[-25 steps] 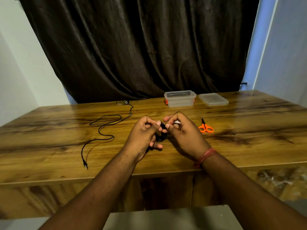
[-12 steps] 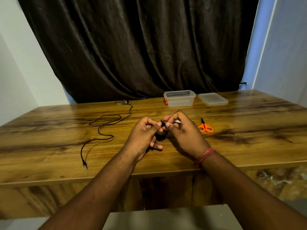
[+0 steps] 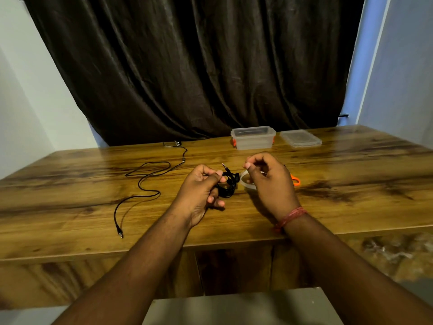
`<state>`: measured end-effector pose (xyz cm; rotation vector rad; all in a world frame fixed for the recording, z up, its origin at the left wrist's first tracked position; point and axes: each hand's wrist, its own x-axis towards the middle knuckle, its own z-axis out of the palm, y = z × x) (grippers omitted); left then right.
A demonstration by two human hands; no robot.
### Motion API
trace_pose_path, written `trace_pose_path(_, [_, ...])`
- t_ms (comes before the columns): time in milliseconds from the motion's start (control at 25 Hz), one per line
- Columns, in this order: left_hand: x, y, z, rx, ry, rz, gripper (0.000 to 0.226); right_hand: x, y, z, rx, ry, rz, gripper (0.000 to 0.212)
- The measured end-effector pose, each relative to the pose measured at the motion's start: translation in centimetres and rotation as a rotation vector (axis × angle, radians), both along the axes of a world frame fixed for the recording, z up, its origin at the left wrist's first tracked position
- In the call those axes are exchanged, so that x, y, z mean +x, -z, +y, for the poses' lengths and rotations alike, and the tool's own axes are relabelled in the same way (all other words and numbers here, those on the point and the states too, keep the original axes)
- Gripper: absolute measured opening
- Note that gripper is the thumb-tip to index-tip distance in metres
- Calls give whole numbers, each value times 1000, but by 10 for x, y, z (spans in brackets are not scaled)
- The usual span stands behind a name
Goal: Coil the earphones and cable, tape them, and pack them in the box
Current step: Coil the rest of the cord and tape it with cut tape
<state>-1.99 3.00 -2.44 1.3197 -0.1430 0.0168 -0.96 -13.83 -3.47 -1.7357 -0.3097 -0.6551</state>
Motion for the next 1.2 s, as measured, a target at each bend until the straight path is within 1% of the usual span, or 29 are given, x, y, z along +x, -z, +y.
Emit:
trace_pose_path(120, [0,0,-1,1,20,14,11,-2,1,2,-192,75,-117,9])
trace_pose_path(360, [1,2,-2,42,57,-1,11,-4,2,10,-398,52,-204,11])
trace_pose_path(400, [0,2,-2,46,65,-7,11,-5,2,10,-391,36,-205,11])
trace_pose_path(520, [0,1,-3,47,66,-23,11,-10,0,12,-240,-76,-159,11])
trace_pose_path(600, [0,1,-3,38,65,-31,11,-11,0,12,-182,-99,-157,10])
trace_pose_path(680, [-1,1,-3,33,65,-38,11,-9,1,11,-158,-106,-158,9])
trace_pose_path(800, [-1,1,-4,43,74,-43,12,-5,2,8,-169,-67,-211,9])
trace_pose_path(880, [-2,1,-4,63,97,-50,13,-5,0,9,-162,-94,-208,9])
trace_pose_path(920, [-2,0,-4,71,109,-54,13,-6,0,9,-130,-145,-173,10])
trace_pose_path(1040, [-3,0,-3,82,119,-69,13,-7,0,9,36,-322,8,12])
trace_pose_path(1120, [-4,0,-2,96,118,-73,13,-7,0,8,20,-321,34,11])
trace_pose_path(1200, [-3,1,-3,120,120,-78,14,-9,-1,8,-89,-238,-8,9])
